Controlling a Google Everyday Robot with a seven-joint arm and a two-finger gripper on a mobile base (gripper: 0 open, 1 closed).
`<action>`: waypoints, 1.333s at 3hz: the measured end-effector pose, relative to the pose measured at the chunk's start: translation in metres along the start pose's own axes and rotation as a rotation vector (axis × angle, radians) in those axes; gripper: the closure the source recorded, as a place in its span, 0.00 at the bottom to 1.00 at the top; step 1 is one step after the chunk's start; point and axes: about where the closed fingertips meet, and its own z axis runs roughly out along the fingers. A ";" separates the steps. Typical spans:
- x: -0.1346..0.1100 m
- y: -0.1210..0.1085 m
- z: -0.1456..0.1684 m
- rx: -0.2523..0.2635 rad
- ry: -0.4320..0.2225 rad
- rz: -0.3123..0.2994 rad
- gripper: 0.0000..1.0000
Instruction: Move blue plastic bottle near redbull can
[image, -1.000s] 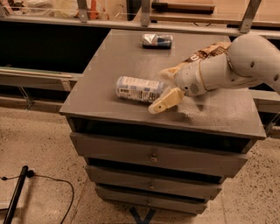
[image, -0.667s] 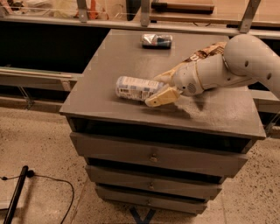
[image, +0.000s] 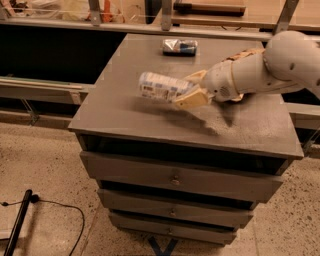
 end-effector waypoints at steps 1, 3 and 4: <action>-0.011 -0.036 -0.055 0.217 0.019 -0.022 1.00; -0.023 -0.077 -0.159 0.581 0.148 -0.067 1.00; -0.029 -0.097 -0.200 0.796 0.251 -0.086 1.00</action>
Offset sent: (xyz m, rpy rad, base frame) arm 0.0235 -0.1745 0.1332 -0.2230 -0.3529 -0.5425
